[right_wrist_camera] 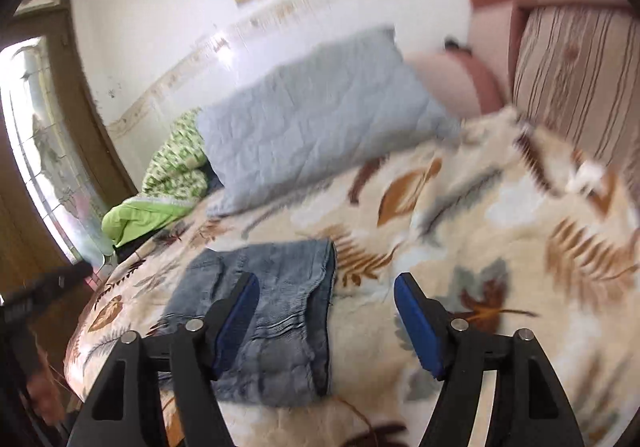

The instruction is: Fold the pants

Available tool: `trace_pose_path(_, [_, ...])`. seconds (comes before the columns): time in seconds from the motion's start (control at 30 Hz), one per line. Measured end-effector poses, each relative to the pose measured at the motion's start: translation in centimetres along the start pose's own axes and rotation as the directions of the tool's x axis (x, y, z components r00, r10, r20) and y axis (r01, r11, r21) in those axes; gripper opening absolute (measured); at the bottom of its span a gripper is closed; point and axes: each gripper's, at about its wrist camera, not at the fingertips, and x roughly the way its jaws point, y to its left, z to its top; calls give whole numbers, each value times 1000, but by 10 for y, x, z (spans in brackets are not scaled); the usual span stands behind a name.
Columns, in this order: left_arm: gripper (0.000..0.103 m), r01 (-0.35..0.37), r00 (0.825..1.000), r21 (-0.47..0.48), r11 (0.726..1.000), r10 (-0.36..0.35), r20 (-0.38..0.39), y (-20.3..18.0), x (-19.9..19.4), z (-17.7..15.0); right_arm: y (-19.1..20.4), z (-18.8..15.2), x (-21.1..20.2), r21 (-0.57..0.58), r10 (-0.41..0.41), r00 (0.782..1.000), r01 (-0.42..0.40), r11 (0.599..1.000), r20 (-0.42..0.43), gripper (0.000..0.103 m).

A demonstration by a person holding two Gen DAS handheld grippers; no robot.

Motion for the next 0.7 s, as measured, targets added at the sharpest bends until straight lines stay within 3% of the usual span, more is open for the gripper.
trace_pose_path(0.17, [103, -72, 997, 9, 997, 72, 5, 2, -40, 17, 45, 12, -57, -168, -3, 1000, 6, 986, 18, 77])
trace_pose_path(0.37, [103, -99, 994, -6, 995, 99, 54, 13, -82, 28, 89, 43, -96, -224, 49, 996, -32, 974, 71, 77])
trace_pose_path(0.7, [103, -157, 978, -43, 987, 161, 131, 33, -129, 45, 139, 57, -127, -305, 115, 987, -76, 950, 113, 77])
